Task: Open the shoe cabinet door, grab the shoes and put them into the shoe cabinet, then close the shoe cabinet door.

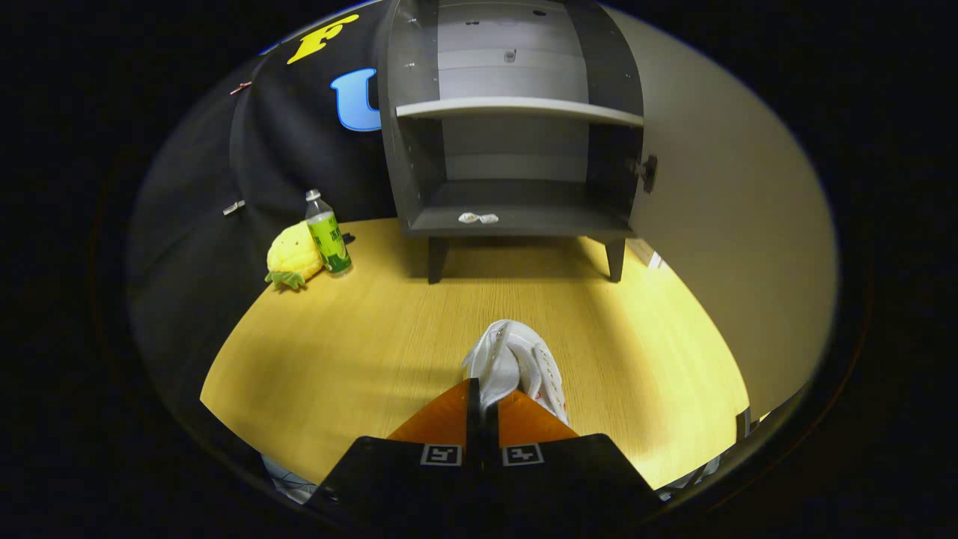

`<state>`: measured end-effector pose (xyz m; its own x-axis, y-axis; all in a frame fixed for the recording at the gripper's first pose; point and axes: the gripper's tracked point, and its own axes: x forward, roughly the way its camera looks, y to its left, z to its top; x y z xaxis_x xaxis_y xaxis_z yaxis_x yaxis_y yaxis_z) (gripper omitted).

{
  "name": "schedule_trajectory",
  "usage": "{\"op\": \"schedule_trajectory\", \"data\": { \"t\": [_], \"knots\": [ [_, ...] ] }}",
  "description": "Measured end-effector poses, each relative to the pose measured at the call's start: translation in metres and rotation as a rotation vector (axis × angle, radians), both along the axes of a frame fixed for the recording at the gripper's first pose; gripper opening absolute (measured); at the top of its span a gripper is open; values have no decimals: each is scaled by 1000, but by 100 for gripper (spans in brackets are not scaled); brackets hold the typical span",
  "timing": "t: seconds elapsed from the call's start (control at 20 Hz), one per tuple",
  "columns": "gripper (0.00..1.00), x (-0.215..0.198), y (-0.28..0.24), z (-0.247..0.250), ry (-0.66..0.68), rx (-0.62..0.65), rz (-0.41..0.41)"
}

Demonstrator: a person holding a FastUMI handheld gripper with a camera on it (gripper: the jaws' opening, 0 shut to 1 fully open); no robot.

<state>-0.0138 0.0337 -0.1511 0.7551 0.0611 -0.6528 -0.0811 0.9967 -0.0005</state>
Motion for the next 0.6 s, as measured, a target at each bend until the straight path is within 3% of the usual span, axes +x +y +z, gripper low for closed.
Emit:
{"op": "schedule_trajectory", "data": {
  "t": [0.6],
  "knots": [
    [5,75,26,207,-355,-12,-32]
  ]
}}
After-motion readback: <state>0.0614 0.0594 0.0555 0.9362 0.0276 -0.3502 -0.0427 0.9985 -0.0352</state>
